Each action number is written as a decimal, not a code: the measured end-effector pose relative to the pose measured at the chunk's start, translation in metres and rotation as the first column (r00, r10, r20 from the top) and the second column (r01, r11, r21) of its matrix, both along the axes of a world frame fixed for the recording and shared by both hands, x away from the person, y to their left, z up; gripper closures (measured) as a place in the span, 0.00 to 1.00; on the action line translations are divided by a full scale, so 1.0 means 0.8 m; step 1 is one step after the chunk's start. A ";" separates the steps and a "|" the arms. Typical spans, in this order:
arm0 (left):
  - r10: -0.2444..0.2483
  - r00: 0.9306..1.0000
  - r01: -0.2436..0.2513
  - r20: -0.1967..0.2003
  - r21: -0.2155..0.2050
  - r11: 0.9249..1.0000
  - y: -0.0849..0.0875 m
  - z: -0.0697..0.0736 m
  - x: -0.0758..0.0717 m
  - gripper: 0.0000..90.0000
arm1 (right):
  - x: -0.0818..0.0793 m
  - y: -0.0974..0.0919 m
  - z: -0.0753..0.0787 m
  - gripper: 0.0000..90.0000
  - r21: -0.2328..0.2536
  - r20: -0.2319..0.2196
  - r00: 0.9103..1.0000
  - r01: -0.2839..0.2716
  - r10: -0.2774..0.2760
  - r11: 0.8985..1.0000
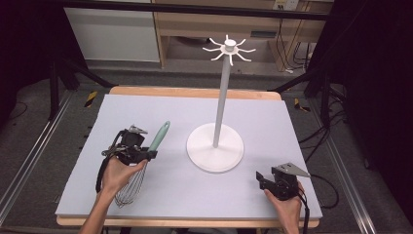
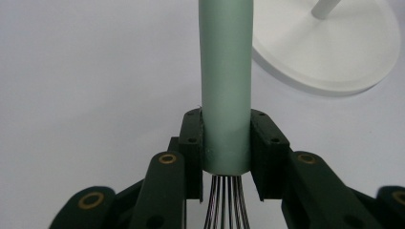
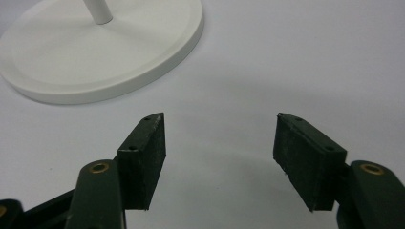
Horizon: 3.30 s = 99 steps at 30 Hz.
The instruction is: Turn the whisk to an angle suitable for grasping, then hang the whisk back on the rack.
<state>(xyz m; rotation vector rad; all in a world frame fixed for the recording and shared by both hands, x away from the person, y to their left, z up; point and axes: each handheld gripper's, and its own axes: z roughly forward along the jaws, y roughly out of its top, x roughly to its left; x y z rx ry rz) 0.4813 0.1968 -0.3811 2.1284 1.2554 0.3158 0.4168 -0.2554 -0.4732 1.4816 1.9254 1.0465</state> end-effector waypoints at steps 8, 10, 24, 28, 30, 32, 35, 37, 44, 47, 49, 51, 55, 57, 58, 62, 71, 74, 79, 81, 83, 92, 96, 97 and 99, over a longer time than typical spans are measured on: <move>-0.004 0.996 0.009 0.087 -0.054 0.999 0.005 0.014 -0.012 0.77 | 0.000 0.000 0.000 0.40 0.001 0.007 1.000 0.000 0.000 1.000; 0.004 0.994 0.006 0.112 -0.084 0.996 0.008 0.018 -0.015 0.77 | 0.000 -0.001 0.000 0.40 0.000 0.009 1.000 0.000 0.000 1.000; 0.049 0.934 0.035 0.355 -0.225 0.974 0.015 0.061 -0.044 0.77 | -0.001 -0.003 0.002 0.42 0.009 0.042 0.999 0.003 -0.004 1.000; 0.040 0.919 0.058 0.392 -0.234 0.971 0.012 0.073 -0.048 0.77 | -0.002 -0.003 0.002 0.41 0.002 0.050 0.999 0.007 -0.008 1.000; 0.042 0.911 0.062 0.410 -0.236 0.970 0.010 0.080 -0.049 0.77 | -0.001 -0.003 0.002 0.40 -0.001 0.053 0.999 0.011 -0.011 1.000; 0.050 0.902 0.071 0.428 -0.262 0.962 0.009 0.087 -0.048 0.77 | -0.001 -0.002 0.002 0.39 -0.006 0.056 0.998 0.013 -0.012 1.000; 0.053 0.899 0.077 0.435 -0.276 0.958 0.007 0.091 -0.047 0.77 | 0.000 -0.003 0.001 0.38 -0.012 0.059 0.998 0.015 -0.014 1.000; 0.052 0.895 0.085 0.443 -0.283 0.955 0.005 0.096 -0.047 0.77 | 0.000 -0.003 0.001 0.37 -0.008 0.063 0.998 0.019 -0.019 1.000; 0.041 0.880 0.119 0.473 -0.304 0.945 0.003 0.110 -0.047 0.77 | -0.001 -0.003 0.003 0.37 -0.014 0.072 0.997 0.023 -0.022 1.000; 0.047 0.870 0.121 0.490 -0.306 0.944 0.003 0.115 -0.047 0.77 | 0.000 -0.003 0.002 0.37 -0.018 0.070 0.997 0.026 -0.024 1.000; 0.047 0.865 0.128 0.499 -0.310 0.942 0.002 0.117 -0.046 0.77 | -0.001 -0.004 0.002 0.37 -0.015 0.073 0.997 0.028 -0.027 1.000; 0.046 0.863 0.132 0.503 -0.313 0.940 0.000 0.119 -0.045 0.77 | -0.001 -0.005 0.002 0.36 -0.019 0.080 0.996 0.031 -0.030 0.999; 0.037 0.862 0.143 0.505 -0.313 0.939 -0.007 0.120 -0.038 0.77 | -0.001 -0.007 0.002 0.35 -0.016 0.080 0.996 0.034 -0.033 0.999; 0.032 0.862 0.149 0.506 -0.314 0.938 -0.011 0.120 -0.033 0.77 | 0.000 -0.007 0.001 0.34 -0.014 0.078 0.996 0.038 -0.037 0.999; 0.029 0.862 0.154 0.505 -0.317 0.936 -0.014 0.120 -0.031 0.77 | -0.001 -0.007 0.001 0.33 -0.013 0.078 0.996 0.037 -0.036 0.999; 0.012 0.859 0.174 0.511 -0.314 0.933 -0.025 0.120 -0.028 0.77 | 0.000 -0.007 0.001 0.32 -0.010 0.078 0.996 0.042 -0.041 0.999; -0.017 0.844 0.215 0.536 -0.310 0.926 -0.044 0.131 -0.030 0.77 | 0.002 -0.007 0.000 0.32 -0.011 0.072 0.996 0.049 -0.048 0.999; -0.028 0.834 0.233 0.552 -0.305 0.923 -0.048 0.139 -0.031 0.77 | 0.003 -0.007 -0.001 0.32 -0.014 0.073 0.996 0.044 -0.043 0.999; -0.038 0.824 0.247 0.566 -0.298 0.922 -0.051 0.148 -0.032 0.77 | 0.003 -0.005 -0.001 0.32 -0.018 0.069 0.997 0.045 -0.044 0.999; -0.039 0.820 0.251 0.571 -0.298 0.921 -0.051 0.151 -0.033 0.77 | 0.004 -0.004 -0.001 0.32 -0.021 0.069 0.997 0.043 -0.041 0.999; -0.040 0.816 0.254 0.577 -0.296 0.921 -0.053 0.154 -0.033 0.77 | 0.003 -0.004 -0.001 0.32 -0.023 0.066 0.997 0.041 -0.039 0.999; -0.056 0.805 0.273 0.591 -0.286 0.918 -0.066 0.170 -0.039 0.77 | 0.002 -0.003 -0.002 0.32 -0.033 0.061 0.997 0.039 -0.037 0.999; -0.063 0.795 0.282 0.604 -0.275 0.919 -0.073 0.177 -0.042 0.77 | 0.002 -0.003 -0.002 0.32 -0.029 0.060 0.998 0.037 -0.035 0.999; -0.064 0.794 0.283 0.605 -0.274 0.919 -0.074 0.178 -0.043 0.77 | 0.002 -0.003 -0.002 0.32 -0.029 0.060 0.998 0.037 -0.035 0.999; -0.068 0.793 0.286 0.606 -0.272 0.919 -0.079 0.181 -0.042 0.77 | 0.002 -0.003 -0.002 0.32 -0.031 0.063 0.997 0.038 -0.036 0.999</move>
